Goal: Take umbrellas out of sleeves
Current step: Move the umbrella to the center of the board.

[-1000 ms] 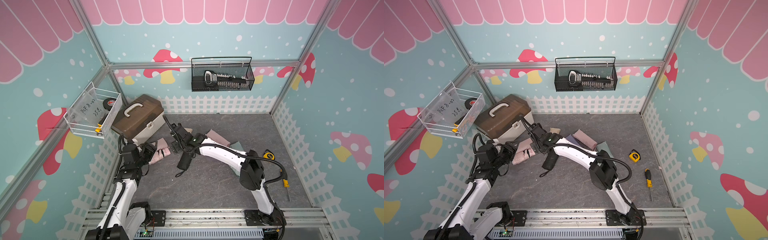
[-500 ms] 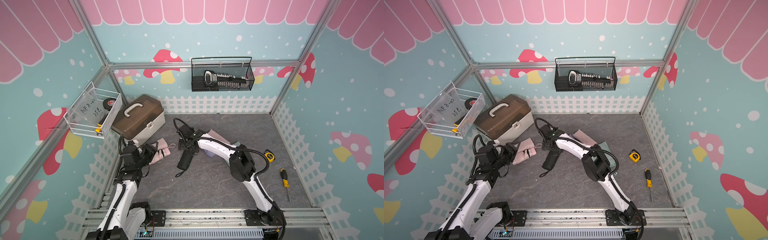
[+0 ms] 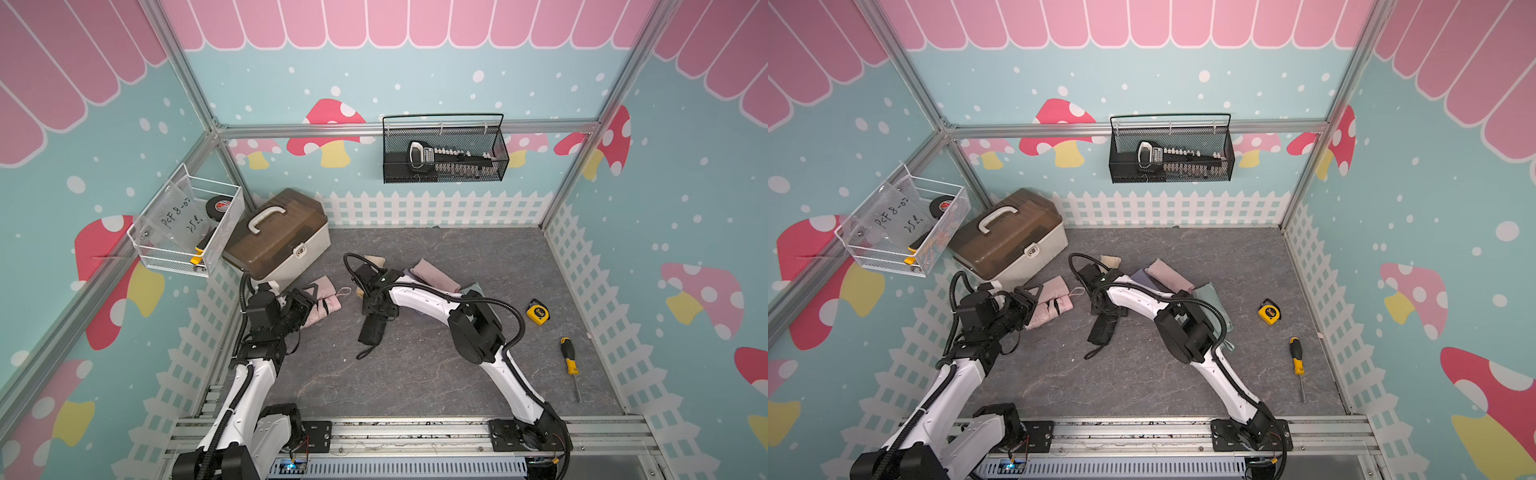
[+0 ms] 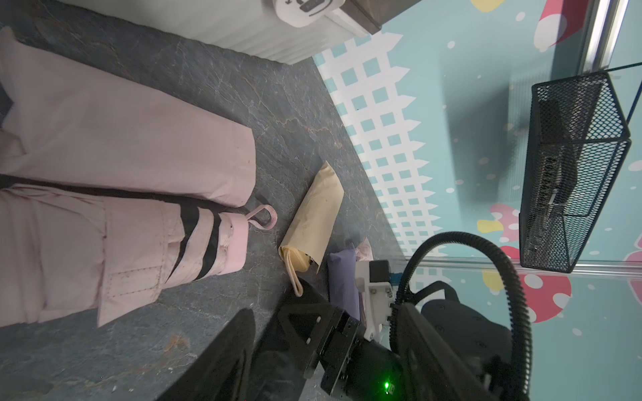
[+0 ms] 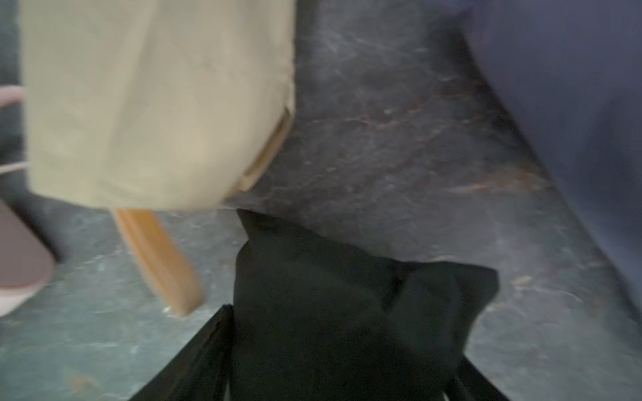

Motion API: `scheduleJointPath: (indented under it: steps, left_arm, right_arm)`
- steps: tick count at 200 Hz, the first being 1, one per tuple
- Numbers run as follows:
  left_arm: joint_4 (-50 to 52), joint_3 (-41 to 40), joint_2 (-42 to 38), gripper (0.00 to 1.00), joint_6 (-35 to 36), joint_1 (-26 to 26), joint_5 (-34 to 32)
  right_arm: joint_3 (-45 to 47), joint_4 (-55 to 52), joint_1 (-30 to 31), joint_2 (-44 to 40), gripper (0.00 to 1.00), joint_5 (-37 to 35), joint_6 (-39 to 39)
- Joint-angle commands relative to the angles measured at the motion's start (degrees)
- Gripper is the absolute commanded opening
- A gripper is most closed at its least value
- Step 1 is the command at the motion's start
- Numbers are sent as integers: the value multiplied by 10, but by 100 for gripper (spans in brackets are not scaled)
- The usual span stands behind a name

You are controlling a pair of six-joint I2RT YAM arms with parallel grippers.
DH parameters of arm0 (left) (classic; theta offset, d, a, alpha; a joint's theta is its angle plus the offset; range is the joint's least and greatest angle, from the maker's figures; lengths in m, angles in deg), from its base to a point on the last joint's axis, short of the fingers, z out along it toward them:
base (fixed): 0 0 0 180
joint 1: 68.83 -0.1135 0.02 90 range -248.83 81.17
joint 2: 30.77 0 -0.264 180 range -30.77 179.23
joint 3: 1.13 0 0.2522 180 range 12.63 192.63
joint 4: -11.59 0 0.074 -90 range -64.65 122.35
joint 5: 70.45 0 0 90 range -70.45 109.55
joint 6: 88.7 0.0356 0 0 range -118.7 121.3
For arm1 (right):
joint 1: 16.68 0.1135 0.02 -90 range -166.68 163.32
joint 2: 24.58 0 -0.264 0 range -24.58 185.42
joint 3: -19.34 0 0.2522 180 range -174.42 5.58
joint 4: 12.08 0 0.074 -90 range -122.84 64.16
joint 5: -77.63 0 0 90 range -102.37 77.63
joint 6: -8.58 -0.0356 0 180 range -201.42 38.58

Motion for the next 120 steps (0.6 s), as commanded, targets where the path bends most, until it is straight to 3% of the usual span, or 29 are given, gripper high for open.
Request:
scheduleJointPath:
  steps: [1, 19, 41, 78, 103, 120]
  left_arm:
    - [-21, -13, 3, 65, -9, 2, 6]
    - [-25, -14, 9, 65, -10, 4, 11]
    - [-26, -10, 14, 65, -11, 15, 12]
    - [-13, -2, 18, 65, 18, 78, -16]
    - [-18, -6, 29, 65, 43, 125, -23]
    - [-46, -17, 40, 65, 48, 145, 0]
  right_arm:
    - [69, -15, 16, -40, 66, -34, 34]
    - [137, 9, 19, -79, 59, -37, 61]
    - [250, 70, 20, -157, 40, -28, 152]
    - [431, 205, 12, -304, 40, 92, 374]
    - [432, 190, -6, -312, 43, 262, 483]
    - [398, 152, -4, -288, 43, 312, 544]
